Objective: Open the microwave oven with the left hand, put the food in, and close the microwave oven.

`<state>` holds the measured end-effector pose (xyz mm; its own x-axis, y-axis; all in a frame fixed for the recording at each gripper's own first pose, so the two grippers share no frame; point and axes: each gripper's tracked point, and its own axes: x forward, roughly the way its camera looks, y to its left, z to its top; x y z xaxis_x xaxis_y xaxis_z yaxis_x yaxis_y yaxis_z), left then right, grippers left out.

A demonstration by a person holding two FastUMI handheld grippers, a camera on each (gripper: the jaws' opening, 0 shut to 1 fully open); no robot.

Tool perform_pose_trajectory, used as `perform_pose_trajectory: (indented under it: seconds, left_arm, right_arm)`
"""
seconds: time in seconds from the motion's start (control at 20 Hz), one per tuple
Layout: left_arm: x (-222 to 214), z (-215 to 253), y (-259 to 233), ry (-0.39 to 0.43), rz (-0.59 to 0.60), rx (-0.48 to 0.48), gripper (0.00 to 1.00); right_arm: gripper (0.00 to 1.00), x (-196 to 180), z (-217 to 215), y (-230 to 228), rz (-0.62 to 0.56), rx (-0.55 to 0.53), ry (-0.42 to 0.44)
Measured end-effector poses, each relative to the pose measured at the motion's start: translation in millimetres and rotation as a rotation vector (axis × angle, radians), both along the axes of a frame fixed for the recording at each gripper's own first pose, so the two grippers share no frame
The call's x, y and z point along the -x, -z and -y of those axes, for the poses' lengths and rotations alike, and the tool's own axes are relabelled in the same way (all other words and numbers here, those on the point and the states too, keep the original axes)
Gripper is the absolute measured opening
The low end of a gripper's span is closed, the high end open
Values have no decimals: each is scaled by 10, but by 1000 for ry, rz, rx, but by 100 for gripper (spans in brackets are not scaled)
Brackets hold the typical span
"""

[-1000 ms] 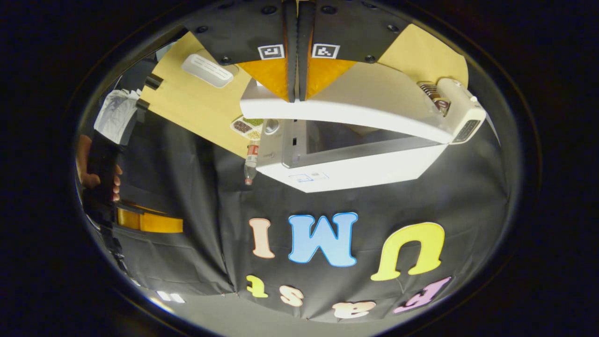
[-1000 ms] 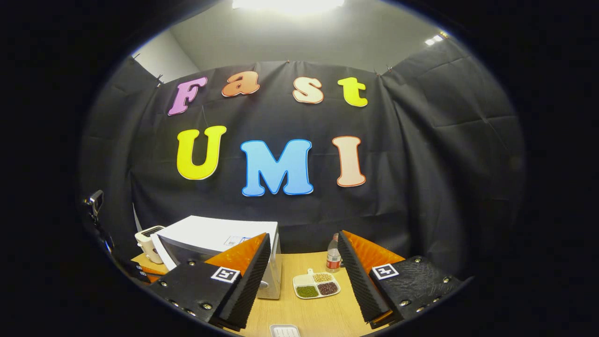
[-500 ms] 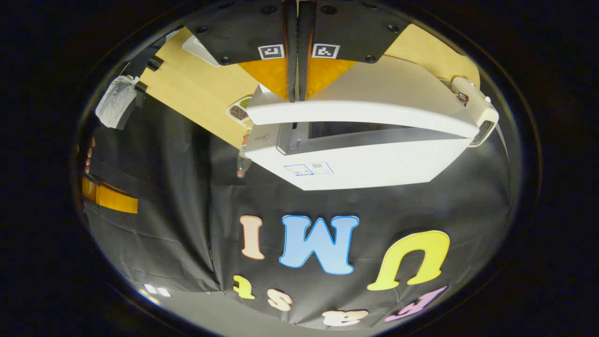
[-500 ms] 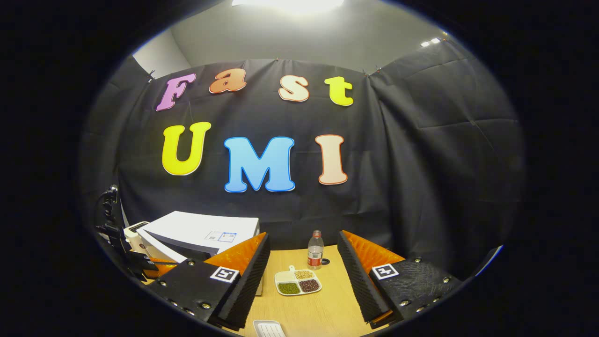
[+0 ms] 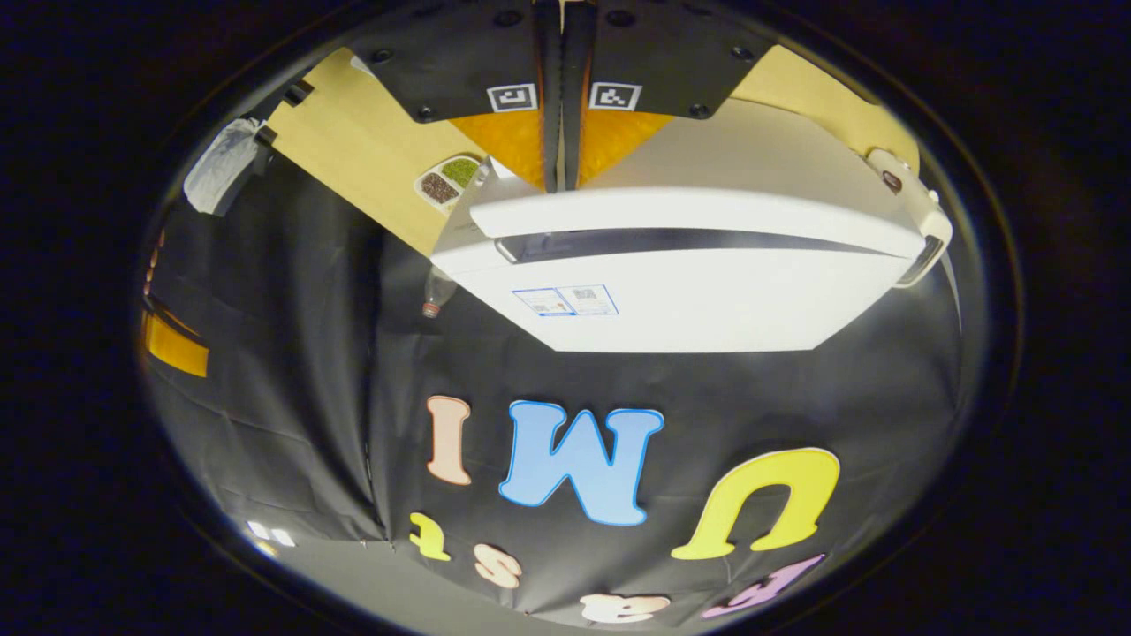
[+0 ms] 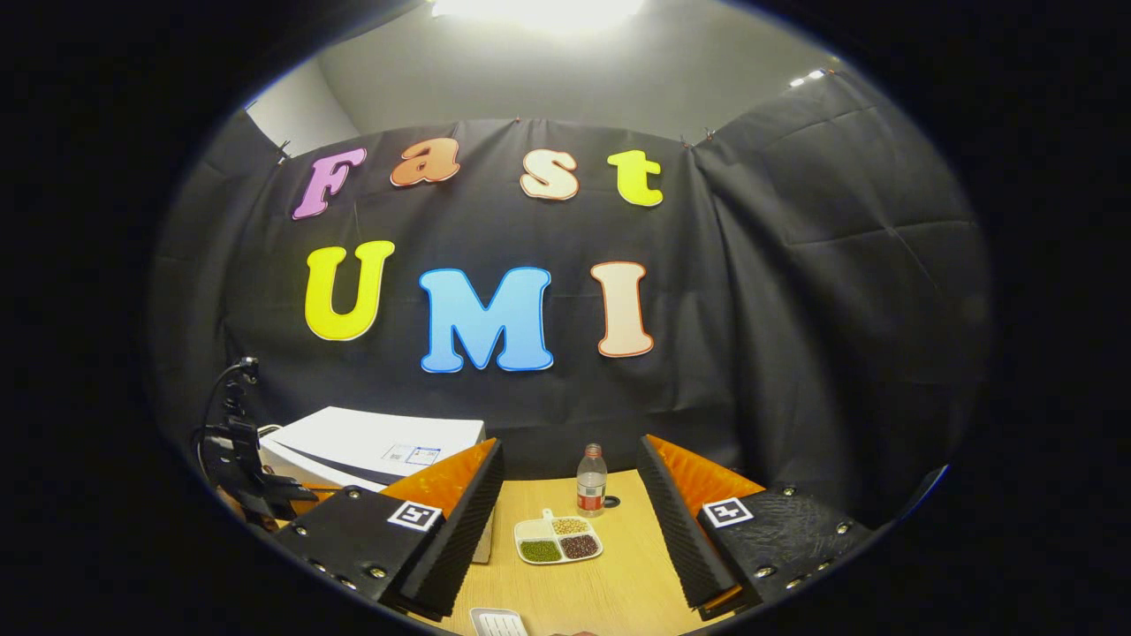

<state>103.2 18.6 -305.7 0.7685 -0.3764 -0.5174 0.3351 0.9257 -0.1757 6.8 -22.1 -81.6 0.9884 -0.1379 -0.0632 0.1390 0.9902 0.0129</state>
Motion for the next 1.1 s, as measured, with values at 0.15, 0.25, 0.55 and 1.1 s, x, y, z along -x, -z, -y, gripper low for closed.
perform_pose_trajectory:
  seconds: [0.15,0.25,0.55,1.1]
  left_arm:
    - [-129,-2,18,-20,0,8,7]
    - [-185,29,31,-20,-18,27,7]
    - [-192,83,129,-28,-29,8,7]
    - [-197,81,128,-31,-18,-16,7]
  right_arm:
    - [92,9,27,18,-7,4,-1]
    - [92,-6,51,30,-12,3,5]
    - [92,-40,86,80,-19,-16,26]
    - [92,-31,13,167,-39,-54,18]
